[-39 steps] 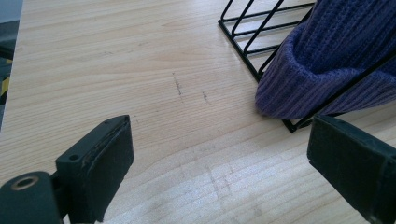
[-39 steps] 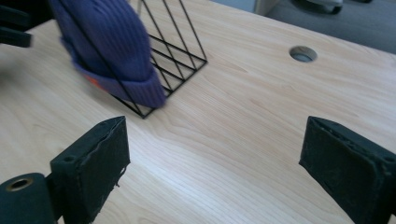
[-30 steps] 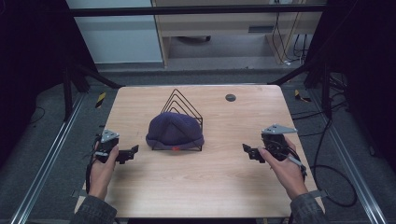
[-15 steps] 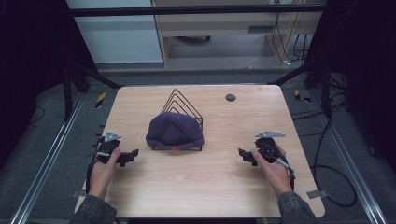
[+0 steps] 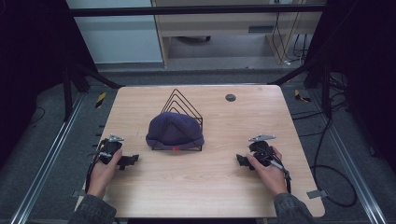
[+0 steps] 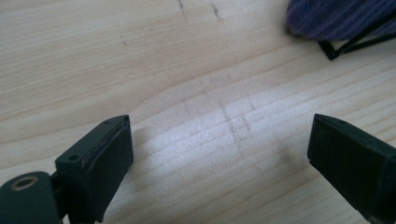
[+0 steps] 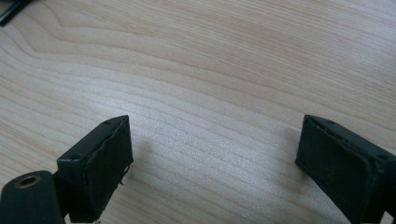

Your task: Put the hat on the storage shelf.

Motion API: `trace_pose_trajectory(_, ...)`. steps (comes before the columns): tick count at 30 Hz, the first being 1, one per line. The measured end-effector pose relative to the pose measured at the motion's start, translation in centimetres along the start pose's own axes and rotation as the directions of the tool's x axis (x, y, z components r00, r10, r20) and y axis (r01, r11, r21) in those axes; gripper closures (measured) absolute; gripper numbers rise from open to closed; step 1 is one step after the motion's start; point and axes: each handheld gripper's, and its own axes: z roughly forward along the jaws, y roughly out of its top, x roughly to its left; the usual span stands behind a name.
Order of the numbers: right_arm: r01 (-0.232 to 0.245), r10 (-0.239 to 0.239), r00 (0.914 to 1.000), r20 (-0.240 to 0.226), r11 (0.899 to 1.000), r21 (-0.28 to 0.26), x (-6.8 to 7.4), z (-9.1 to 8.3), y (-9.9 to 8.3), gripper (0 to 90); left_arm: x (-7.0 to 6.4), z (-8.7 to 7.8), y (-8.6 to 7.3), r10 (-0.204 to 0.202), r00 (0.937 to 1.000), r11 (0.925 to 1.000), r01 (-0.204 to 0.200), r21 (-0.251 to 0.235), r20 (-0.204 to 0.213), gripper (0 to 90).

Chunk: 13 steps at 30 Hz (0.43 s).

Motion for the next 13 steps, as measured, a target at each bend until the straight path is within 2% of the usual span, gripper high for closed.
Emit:
trace_pose_trajectory(2,0.046,-0.046,0.9987,0.024,0.999,0.003,0.3,0.1,-0.2,9.5,-0.1,0.1,-0.1,0.006,0.9999,1.0000,-0.005,0.004,-0.010,6.3)
trace_pose_trajectory(7,0.046,-0.044,0.9985,0.033,0.996,-0.078,0.5,0.2,-1.2,8.5,-0.3,0.1,-0.2,0.023,0.9995,0.9997,-0.023,0.005,-0.023,5.8)
trace_pose_trajectory(13,0.040,-0.037,0.9988,0.031,0.996,-0.085,0.6,0.1,-1.4,8.5,-0.3,0.1,-0.3,0.036,0.9991,0.9993,-0.036,0.010,-0.024,4.9)
